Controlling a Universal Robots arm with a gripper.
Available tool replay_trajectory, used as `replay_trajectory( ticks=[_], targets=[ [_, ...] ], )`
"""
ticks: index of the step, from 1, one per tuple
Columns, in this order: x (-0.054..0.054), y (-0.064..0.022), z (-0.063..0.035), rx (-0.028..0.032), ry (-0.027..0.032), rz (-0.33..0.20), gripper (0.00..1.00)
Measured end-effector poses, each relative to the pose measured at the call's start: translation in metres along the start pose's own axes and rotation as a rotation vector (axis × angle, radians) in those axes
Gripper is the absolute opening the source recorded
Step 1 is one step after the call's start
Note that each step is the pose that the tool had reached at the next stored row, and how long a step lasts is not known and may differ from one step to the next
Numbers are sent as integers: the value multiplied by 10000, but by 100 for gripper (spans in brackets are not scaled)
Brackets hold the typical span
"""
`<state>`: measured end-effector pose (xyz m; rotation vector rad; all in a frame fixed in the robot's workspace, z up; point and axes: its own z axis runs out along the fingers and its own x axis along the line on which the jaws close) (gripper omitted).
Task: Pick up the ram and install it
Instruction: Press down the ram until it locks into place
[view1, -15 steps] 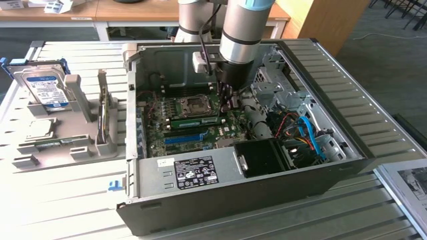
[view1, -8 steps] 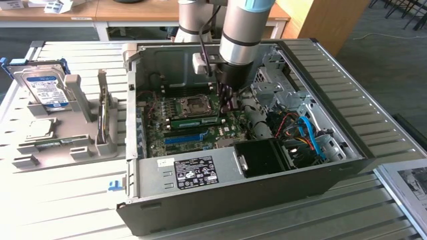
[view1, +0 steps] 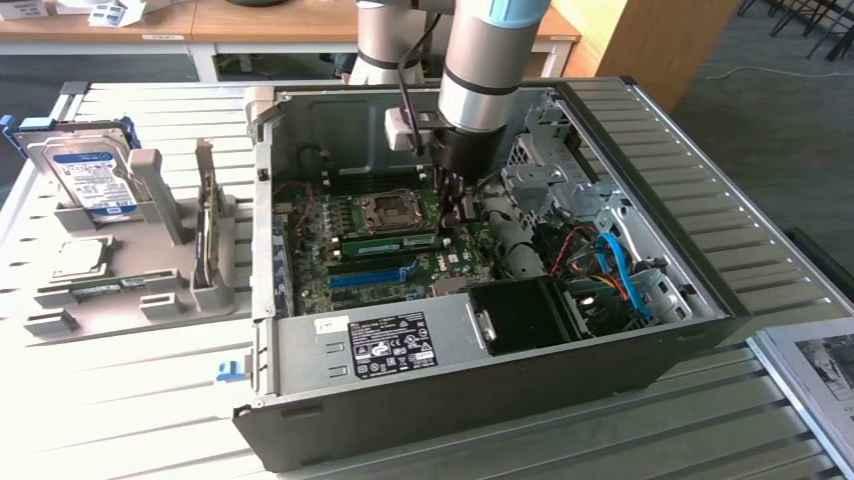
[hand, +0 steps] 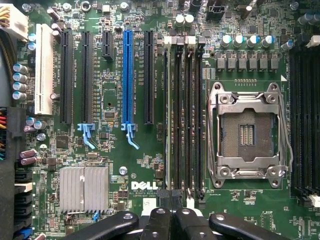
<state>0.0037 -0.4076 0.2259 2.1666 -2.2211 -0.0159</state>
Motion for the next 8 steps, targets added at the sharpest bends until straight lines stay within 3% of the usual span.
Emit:
replay_trajectory(
  ticks=[8],
  targets=[
    [0, -1, 15, -1, 2, 0, 10]
  ],
)
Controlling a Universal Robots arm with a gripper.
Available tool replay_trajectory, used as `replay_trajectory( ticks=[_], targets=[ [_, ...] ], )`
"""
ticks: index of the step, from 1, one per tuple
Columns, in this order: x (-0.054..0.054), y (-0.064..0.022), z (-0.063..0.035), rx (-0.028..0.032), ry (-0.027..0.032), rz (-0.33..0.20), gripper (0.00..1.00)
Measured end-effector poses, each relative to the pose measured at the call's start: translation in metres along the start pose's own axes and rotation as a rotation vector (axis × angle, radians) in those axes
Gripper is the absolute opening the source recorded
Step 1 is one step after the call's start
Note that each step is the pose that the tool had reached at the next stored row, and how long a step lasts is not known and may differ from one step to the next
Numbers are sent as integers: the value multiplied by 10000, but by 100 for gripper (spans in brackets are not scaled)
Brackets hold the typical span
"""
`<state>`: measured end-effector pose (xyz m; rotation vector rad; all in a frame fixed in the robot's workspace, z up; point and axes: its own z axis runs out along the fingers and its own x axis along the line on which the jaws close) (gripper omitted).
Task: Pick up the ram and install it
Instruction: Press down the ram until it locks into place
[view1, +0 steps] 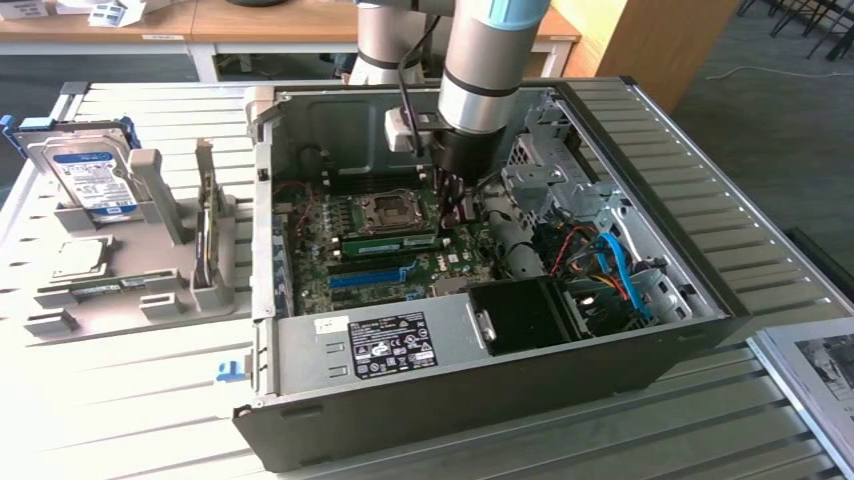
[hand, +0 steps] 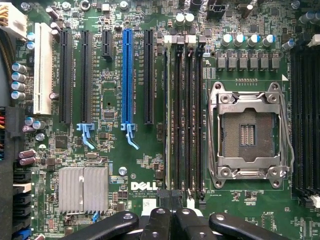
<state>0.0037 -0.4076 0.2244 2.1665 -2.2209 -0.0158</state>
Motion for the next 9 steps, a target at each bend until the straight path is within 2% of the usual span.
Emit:
replay_trajectory(
  ticks=[9],
  targets=[
    [1, 0, 16, -1, 1, 1, 10]
  ],
)
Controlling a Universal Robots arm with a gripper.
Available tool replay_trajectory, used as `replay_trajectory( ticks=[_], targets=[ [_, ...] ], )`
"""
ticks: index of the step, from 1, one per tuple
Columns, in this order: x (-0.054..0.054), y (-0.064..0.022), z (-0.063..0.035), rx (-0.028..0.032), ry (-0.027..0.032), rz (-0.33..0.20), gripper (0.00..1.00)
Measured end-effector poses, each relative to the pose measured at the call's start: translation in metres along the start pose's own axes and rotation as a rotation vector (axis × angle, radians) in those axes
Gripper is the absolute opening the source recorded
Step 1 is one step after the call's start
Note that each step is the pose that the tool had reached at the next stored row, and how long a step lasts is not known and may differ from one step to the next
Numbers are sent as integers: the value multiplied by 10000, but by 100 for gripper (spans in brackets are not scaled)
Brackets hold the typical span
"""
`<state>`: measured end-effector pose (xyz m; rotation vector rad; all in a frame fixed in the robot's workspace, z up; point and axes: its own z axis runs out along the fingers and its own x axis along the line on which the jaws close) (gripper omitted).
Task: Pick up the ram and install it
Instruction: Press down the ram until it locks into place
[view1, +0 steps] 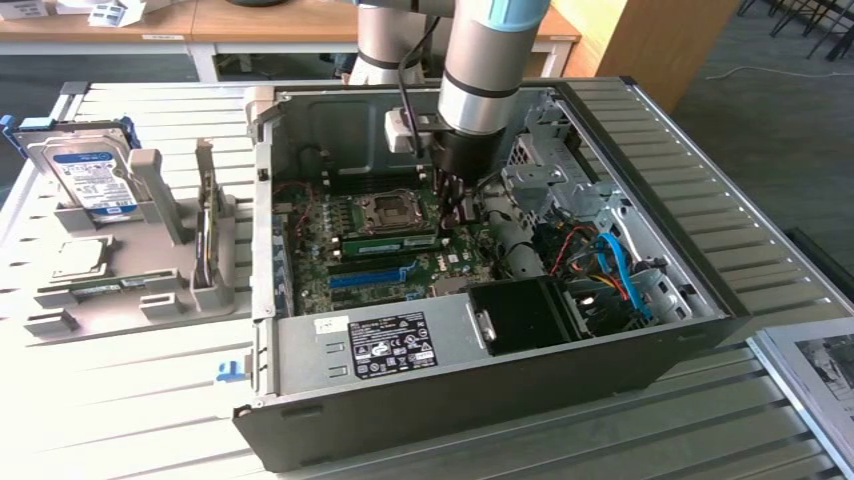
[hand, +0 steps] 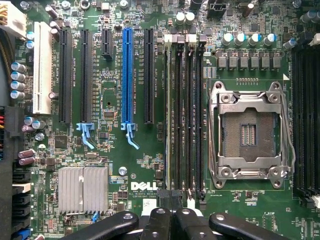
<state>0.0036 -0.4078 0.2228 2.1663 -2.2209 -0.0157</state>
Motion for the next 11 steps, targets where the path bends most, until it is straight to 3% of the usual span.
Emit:
replay_trajectory(
  ticks=[11],
  targets=[
    [-2, -1, 7, 2, -11, 0, 10]
  ],
)
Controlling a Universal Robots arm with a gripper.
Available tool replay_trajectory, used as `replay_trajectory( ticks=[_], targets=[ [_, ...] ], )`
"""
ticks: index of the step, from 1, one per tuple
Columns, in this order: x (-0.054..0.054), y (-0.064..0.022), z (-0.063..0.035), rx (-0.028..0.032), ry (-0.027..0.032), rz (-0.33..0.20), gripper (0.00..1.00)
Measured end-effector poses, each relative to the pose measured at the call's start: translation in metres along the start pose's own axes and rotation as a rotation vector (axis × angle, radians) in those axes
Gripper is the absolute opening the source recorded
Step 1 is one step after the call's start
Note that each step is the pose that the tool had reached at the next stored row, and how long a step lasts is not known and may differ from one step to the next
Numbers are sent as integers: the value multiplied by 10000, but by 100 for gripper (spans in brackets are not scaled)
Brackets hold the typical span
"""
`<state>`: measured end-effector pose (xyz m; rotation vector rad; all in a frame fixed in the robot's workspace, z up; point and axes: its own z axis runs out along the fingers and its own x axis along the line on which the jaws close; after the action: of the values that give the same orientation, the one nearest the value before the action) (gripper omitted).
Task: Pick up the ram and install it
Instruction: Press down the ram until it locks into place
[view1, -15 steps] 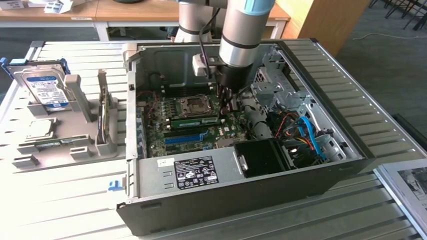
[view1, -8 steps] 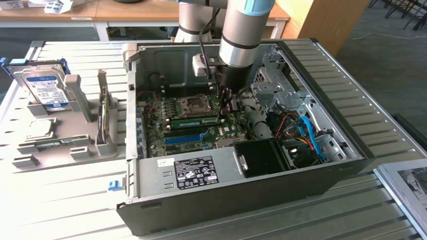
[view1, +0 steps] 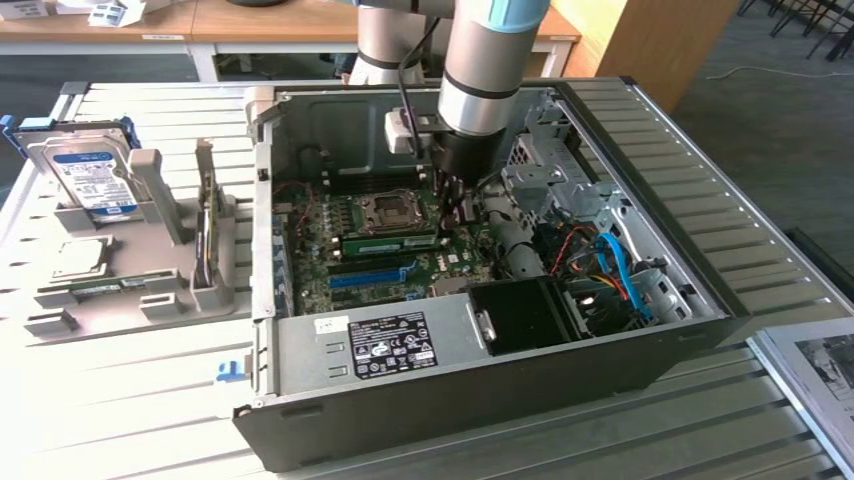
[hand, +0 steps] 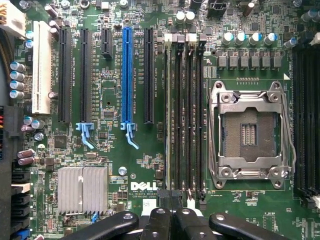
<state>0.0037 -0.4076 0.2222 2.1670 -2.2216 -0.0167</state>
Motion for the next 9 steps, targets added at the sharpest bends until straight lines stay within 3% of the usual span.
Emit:
replay_trajectory(
  ticks=[9],
  targets=[
    [5, 6, -183, -8, 9, 0, 10]
  ],
)
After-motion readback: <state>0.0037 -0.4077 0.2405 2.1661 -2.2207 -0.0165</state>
